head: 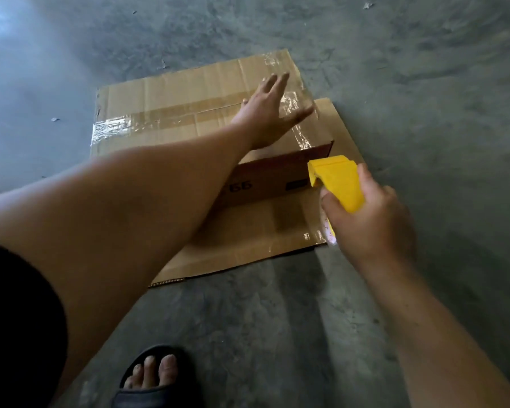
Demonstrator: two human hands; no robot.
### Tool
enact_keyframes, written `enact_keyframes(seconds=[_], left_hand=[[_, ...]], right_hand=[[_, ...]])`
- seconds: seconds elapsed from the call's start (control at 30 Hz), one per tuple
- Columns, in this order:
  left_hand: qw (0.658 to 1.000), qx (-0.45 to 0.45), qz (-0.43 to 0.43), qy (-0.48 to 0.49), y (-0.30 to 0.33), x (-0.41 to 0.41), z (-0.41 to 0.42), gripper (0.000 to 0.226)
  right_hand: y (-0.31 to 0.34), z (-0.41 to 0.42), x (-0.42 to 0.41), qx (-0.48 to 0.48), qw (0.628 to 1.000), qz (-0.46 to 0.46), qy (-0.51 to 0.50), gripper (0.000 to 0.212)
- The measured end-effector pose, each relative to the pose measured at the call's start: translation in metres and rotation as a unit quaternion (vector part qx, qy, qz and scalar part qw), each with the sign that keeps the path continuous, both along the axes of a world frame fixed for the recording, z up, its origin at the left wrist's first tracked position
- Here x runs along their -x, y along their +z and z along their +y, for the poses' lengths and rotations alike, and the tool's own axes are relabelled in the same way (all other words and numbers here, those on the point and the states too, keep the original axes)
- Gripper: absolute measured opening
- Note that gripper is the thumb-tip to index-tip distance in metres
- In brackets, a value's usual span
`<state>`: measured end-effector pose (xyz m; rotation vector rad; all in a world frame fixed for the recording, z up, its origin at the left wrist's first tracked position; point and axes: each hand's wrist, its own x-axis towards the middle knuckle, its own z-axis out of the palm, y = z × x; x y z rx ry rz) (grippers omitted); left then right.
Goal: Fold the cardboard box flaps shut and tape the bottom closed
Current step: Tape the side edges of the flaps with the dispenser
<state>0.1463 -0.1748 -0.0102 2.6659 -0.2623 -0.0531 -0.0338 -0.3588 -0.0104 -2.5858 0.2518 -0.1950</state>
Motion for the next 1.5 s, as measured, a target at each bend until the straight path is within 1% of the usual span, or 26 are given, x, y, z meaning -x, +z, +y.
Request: enact_keyframes(seconds=[0.07, 0.17, 0.27, 0.33, 0.4, 0.5, 0.57, 0.67, 0.73, 0.8, 0.83, 0.87, 0.9, 0.93, 0.97, 1.0, 1.03, 1.07, 1.13, 1.2, 1.27, 1.37, 1.5], left_hand=[[0.997, -0.066, -0.012, 0.029, 0.001, 0.007, 0.048, 0.091], [0.983, -0.141, 0.000, 0.119, -0.004, 0.032, 0.134, 0.090], [0.955, -0.180, 0.075, 0.225, -0.016, 0.066, 0.206, 0.096], [0.947, -0.162, 0.126, 0.249, -0.022, 0.081, 0.228, 0.102], [0.952, -0.141, 0.127, 0.241, -0.025, 0.083, 0.228, 0.107], [0.957, -0.139, 0.093, 0.238, -0.026, 0.081, 0.199, 0.109], [0.958, -0.128, 0.075, 0.244, -0.029, 0.086, 0.169, 0.105], [0.965, -0.107, 0.081, 0.224, -0.029, 0.097, 0.134, 0.098], [0.968, -0.123, 0.077, 0.206, -0.024, 0.098, 0.134, 0.087], [0.972, -0.121, 0.065, 0.192, -0.012, 0.090, 0.149, 0.060], [0.974, -0.091, 0.066, 0.195, -0.004, 0.083, 0.156, 0.047], [0.974, -0.037, 0.073, 0.210, 0.006, 0.076, 0.162, 0.040], [0.966, 0.046, 0.090, 0.236, 0.016, 0.071, 0.165, 0.039], [0.946, 0.155, 0.122, 0.259, 0.024, 0.069, 0.167, 0.043], [0.909, 0.265, 0.170, 0.273, 0.032, 0.069, 0.168, 0.049], [0.867, 0.348, 0.232, 0.272, 0.038, 0.071, 0.169, 0.055], [0.829, 0.400, 0.297, 0.254, 0.041, 0.075, 0.171, 0.060], [0.797, 0.433, 0.352, 0.229, 0.041, 0.078, 0.173, 0.064], [0.758, 0.470, 0.414, 0.185, 0.035, 0.085, 0.178, 0.064], [0.738, 0.490, 0.435, 0.158, 0.032, 0.092, 0.182, 0.062], [0.734, 0.504, 0.433, 0.140, 0.030, 0.095, 0.186, 0.056], [0.730, 0.517, 0.425, 0.142, 0.027, 0.095, 0.199, 0.035], [0.723, 0.524, 0.428, 0.138, 0.018, 0.091, 0.214, 0.030]], right_hand=[[0.011, 0.009, -0.004, -0.012, 0.999, -0.031, 0.018, 0.077], [0.023, 0.034, -0.013, -0.032, 0.995, -0.077, 0.049, 0.076], [0.024, 0.062, -0.026, -0.080, 0.985, -0.107, 0.106, 0.078], [0.024, 0.078, -0.033, -0.084, 0.980, -0.110, 0.144, 0.079], [0.023, 0.091, -0.038, -0.063, 0.976, -0.111, 0.176, 0.079], [0.026, 0.105, -0.046, -0.059, 0.971, -0.096, 0.211, 0.082], [0.029, 0.112, -0.053, -0.062, 0.969, -0.084, 0.223, 0.082], [0.037, 0.116, -0.059, -0.074, 0.969, -0.065, 0.228, 0.079], [0.043, 0.115, -0.059, -0.075, 0.971, -0.051, 0.223, 0.079], [0.047, 0.117, -0.057, -0.069, 0.972, -0.039, 0.219, 0.079], [0.049, 0.119, -0.056, -0.070, 0.973, -0.038, 0.216, 0.078], [0.051, 0.122, -0.054, -0.074, 0.973, -0.043, 0.213, 0.078], [0.053, 0.125, -0.053, -0.077, 0.973, -0.049, 0.214, 0.078], [0.056, 0.130, -0.050, -0.078, 0.971, -0.054, 0.219, 0.078], [0.058, 0.134, -0.047, -0.076, 0.970, -0.060, 0.225, 0.078], [0.060, 0.138, -0.044, -0.075, 0.968, -0.066, 0.231, 0.077], [0.061, 0.142, -0.040, -0.075, 0.966, -0.070, 0.236, 0.077], [0.062, 0.146, -0.037, -0.075, 0.965, -0.075, 0.240, 0.078], [0.061, 0.153, -0.032, -0.069, 0.963, -0.077, 0.250, 0.078], [0.062, 0.160, -0.025, -0.062, 0.964, -0.067, 0.251, 0.077], [0.061, 0.166, -0.018, -0.060, 0.964, -0.059, 0.250, 0.077], [0.059, 0.173, -0.013, -0.060, 0.964, -0.058, 0.251, 0.078], [0.059, 0.181, -0.006, -0.054, 0.967, -0.055, 0.244, 0.081]])
